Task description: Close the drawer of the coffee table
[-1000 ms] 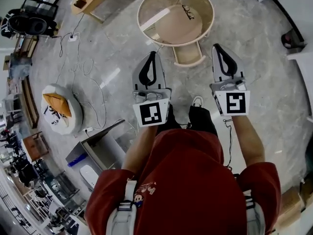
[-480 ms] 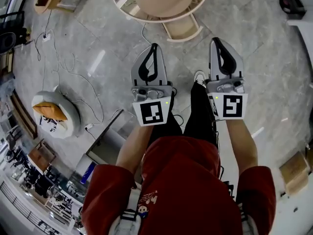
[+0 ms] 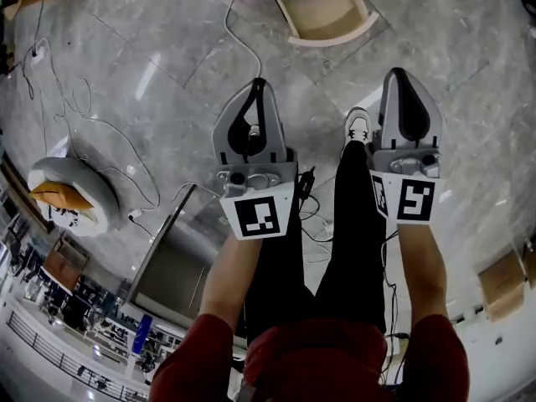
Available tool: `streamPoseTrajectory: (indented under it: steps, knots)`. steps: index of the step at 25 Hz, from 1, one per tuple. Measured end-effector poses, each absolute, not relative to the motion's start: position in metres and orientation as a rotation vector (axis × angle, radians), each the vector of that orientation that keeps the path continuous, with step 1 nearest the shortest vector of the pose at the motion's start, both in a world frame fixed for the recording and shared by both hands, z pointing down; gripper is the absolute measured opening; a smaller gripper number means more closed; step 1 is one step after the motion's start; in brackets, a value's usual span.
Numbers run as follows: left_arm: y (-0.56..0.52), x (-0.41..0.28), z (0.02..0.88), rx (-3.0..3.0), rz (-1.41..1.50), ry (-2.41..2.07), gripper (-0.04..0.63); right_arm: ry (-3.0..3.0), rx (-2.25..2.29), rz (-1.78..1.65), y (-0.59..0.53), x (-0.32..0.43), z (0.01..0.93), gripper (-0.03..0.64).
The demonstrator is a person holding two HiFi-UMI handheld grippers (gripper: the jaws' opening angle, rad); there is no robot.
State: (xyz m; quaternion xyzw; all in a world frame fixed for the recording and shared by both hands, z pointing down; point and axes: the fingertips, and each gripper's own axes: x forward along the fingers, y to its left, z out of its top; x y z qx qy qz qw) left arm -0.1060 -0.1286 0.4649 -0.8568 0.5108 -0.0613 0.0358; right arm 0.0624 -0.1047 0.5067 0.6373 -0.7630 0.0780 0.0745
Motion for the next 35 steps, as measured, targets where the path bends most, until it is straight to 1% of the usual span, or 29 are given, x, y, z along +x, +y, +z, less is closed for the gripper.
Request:
streamPoseTrajectory:
  steps: [5,12,24,29,35]
  knots:
    - [-0.121,-0.12,0.575,-2.639,-0.215,1.579,0.012,-2.27,1.897,0.209,-0.099,0.056,0.607,0.025]
    - [-0.108,-0.13,0.689,-2.602,-0.172,1.65,0.012,-2.245,1.868,0.129,-0.089,0.047,0.718,0.023]
    - [-0.101,-0.136,0.836,-2.482,-0.086,1.738,0.012,-2.278,1.905,0.138,-0.075,0.059,0.867,0.025]
    - [-0.089,-0.12,0.903,-2.513,-0.042,1.747,0.012,-2.304,1.868,0.078,-0.076,0.057,0.929,0.025]
    - [-0.088,-0.109,0.94,-2.512,-0.062,1.699,0.012,-2.269,1.929,0.116,-0.079,0.072,0.968,0.026]
